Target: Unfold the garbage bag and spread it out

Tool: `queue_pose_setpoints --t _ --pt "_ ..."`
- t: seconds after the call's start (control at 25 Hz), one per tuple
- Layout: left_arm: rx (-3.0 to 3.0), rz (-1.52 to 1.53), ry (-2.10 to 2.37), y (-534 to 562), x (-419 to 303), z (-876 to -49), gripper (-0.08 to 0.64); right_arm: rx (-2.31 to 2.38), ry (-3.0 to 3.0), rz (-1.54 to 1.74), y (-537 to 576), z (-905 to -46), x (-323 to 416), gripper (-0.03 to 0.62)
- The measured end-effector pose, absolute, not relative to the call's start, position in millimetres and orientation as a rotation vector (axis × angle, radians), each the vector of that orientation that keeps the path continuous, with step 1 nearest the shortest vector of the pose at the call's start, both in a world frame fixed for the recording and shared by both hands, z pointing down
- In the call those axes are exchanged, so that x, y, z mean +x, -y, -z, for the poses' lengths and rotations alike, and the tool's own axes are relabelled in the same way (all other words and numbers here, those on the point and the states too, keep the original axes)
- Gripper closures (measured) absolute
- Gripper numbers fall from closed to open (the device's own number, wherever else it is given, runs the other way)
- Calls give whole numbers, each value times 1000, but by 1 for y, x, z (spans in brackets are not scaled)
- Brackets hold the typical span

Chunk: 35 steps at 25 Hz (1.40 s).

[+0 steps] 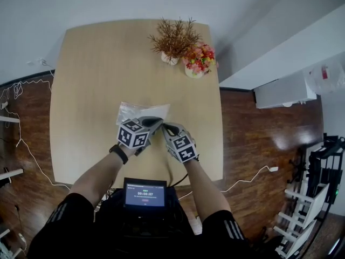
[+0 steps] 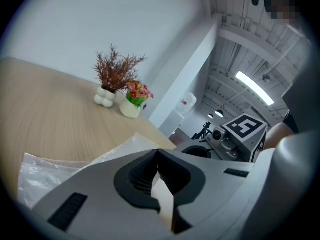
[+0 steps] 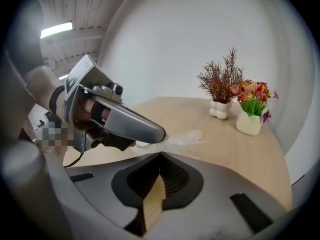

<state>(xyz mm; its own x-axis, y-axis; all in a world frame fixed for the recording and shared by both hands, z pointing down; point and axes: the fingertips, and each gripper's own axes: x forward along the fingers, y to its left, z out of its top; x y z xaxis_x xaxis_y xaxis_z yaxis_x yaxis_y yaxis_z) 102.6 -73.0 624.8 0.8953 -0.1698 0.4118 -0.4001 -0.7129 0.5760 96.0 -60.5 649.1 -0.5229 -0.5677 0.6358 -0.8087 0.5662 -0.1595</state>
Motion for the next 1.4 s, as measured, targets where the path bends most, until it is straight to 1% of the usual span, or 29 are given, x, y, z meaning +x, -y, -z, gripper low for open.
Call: queue_pose_setpoints --t 0.28,0.56,0.8,1.08,1.4 --pt "2375 -351 484 88 74 -599 559 1145 2255 -623 55 -650 107 572" --pt "2367 -290 648 108 12 -580 559 1150 2242 -619 48 -651 112 572" --pt "2297 -217 890 132 -76 -572 559 1164 2218 -631 46 -657 118 572" --pt "2155 -251 1164 148 -195 -594 560 1162 2161 -640 40 -682 136 572" --pt "2044 -379 1294 147 -265 -636 560 1173 2100 -662 36 -696 149 572"
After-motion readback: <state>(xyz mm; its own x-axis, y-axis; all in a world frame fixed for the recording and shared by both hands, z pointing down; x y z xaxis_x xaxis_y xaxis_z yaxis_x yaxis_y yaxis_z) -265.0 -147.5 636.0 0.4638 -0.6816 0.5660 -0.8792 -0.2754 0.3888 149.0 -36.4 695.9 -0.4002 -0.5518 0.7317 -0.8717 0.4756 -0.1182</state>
